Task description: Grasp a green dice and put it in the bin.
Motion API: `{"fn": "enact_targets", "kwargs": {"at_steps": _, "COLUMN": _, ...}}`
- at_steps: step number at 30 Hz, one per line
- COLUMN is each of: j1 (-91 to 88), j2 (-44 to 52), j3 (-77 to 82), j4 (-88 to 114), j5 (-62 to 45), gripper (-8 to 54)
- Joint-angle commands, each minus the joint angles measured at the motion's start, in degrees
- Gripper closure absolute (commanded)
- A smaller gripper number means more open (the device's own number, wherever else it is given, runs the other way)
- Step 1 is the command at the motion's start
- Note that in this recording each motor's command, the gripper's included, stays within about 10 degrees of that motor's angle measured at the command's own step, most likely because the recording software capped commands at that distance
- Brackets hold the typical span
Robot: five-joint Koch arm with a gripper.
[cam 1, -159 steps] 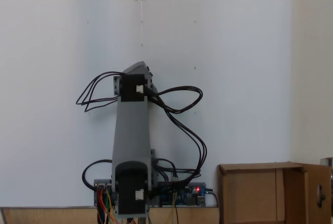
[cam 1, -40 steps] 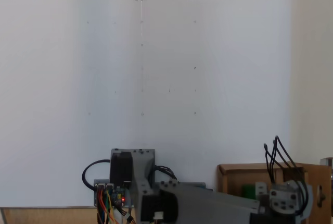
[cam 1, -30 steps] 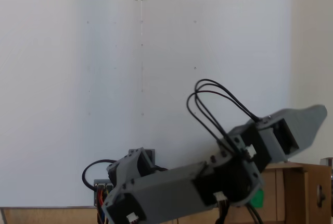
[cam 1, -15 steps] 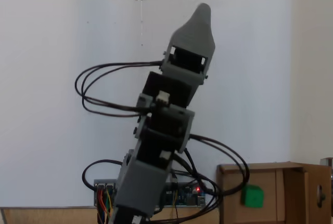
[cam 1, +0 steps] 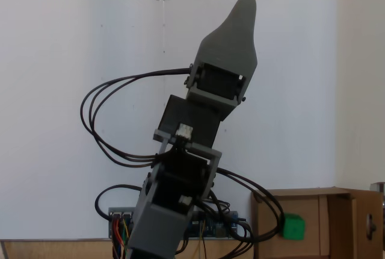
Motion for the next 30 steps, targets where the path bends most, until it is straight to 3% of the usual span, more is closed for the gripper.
{"fn": "enact_targets", "kwargs": {"at_steps": 1, "j1": 0.0, "j2": 2.4, "j3": 1.9, "j4": -9.6, "j5": -0.8, "gripper": 0.2}}
{"fn": "enact_targets", "kwargs": {"at_steps": 17, "j1": -0.4, "j2": 9.8, "j3": 30.7, "j4": -32.9, "j5": -4.0, "gripper": 0.3}}
{"fn": "enact_targets", "kwargs": {"at_steps": 30, "j1": -10.3, "j2": 18.5, "j3": 44.5, "j4": -49.9, "j5": -3.7, "gripper": 2.2}}
